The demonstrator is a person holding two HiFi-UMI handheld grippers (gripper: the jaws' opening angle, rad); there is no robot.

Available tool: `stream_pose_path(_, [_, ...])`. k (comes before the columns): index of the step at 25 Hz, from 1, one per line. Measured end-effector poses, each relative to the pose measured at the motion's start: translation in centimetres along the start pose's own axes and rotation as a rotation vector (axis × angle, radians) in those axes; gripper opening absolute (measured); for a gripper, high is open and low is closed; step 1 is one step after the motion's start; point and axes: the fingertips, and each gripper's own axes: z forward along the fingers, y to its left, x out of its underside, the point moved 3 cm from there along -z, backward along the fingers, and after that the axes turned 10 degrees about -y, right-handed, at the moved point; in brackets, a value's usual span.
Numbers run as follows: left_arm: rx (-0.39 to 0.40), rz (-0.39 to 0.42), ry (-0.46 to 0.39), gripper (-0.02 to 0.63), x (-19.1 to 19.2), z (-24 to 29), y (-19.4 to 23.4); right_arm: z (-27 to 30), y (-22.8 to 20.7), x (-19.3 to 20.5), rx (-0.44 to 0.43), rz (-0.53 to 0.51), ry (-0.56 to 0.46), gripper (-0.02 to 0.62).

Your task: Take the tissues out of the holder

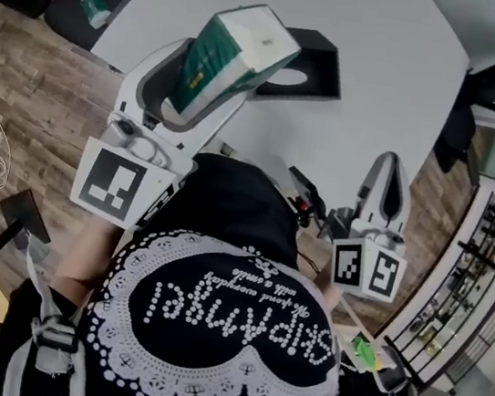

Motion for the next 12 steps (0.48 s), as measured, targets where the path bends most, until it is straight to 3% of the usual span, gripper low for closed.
stream_pose_path(12, [-0.014,-0.026,0.005,0.345,0.34,-0.59,0.3,0.2,0.69,-0.19,-0.015,-0.016,0.015,0.035])
